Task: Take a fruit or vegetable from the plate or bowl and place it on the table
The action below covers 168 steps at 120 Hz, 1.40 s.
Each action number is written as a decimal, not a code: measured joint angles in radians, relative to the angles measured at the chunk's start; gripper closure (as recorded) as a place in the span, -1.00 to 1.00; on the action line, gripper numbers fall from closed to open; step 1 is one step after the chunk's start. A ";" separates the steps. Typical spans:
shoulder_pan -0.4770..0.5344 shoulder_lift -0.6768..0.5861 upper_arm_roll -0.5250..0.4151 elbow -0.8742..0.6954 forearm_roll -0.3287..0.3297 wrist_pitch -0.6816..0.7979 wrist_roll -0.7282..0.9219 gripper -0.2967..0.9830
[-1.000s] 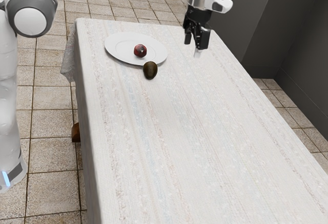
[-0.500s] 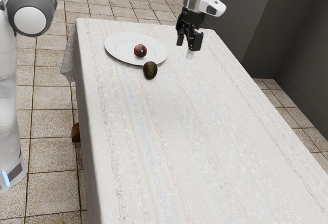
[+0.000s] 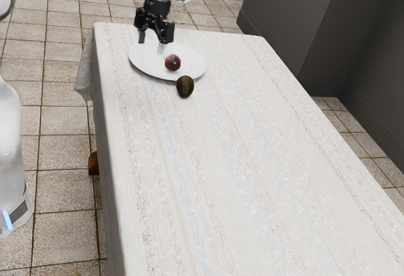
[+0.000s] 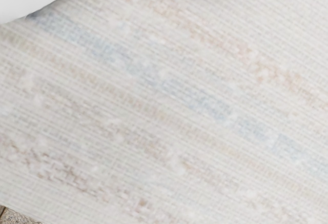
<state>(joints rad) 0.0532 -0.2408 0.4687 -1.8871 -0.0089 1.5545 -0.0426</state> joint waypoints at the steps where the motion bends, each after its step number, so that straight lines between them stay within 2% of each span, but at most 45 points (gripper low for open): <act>1: 0.000 0.009 0.007 0.007 0.001 0.001 -0.002 -0.54; 13: 0.013 0.225 0.066 0.214 -0.008 0.006 -0.018 -0.54; 23: 0.053 0.386 0.077 0.341 -0.055 0.009 -0.029 -0.54; 37: 0.138 0.515 0.078 0.441 -0.113 0.011 -0.042 -0.54; 54: 0.166 0.621 0.076 0.518 -0.146 0.013 -0.054 -0.54; 74: 0.197 0.689 0.056 0.559 -0.175 0.017 -0.065 -0.54; 115: 0.206 0.698 0.041 0.561 -0.196 0.052 -0.080 -0.54; 168: 0.230 0.808 0.039 0.604 -0.262 0.130 -0.090 -0.54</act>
<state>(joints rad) 0.2831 0.5670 0.5076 -1.2835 -0.2714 1.6844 -0.1329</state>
